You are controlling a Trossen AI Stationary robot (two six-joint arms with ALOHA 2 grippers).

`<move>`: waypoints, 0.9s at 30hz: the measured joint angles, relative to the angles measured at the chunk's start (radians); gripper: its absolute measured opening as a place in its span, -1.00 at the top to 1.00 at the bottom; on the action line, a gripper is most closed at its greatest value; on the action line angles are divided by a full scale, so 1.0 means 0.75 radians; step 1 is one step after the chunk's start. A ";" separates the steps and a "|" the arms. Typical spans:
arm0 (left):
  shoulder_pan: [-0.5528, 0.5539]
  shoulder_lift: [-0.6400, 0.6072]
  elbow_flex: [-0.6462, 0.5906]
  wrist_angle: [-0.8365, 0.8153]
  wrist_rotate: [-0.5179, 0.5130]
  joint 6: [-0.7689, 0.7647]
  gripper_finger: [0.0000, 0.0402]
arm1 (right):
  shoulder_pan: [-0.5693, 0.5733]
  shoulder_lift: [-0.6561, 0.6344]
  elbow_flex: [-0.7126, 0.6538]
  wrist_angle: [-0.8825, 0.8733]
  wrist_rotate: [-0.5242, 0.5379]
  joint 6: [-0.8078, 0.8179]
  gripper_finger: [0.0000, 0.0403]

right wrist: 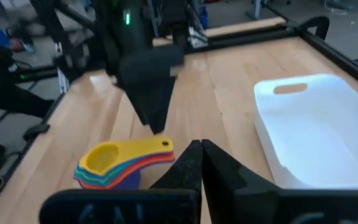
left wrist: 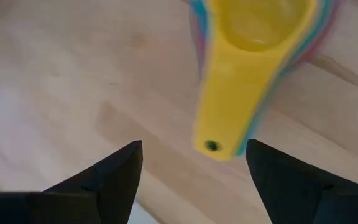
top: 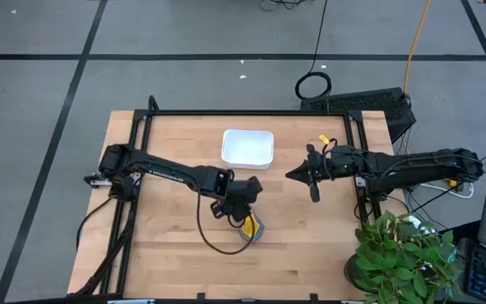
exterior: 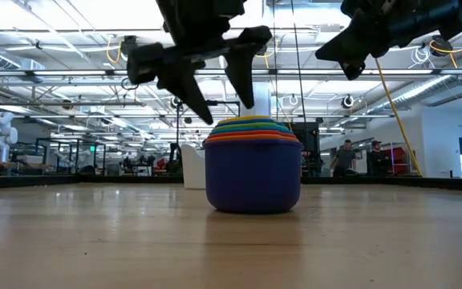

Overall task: Nest measuring cups in basket
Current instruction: Put the stacked colored measuring cups into the white bin

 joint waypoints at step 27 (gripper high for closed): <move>-0.031 0.151 -0.001 -0.007 0.113 0.076 -0.42 | 0.000 0.006 0.001 0.029 0.007 0.067 1.00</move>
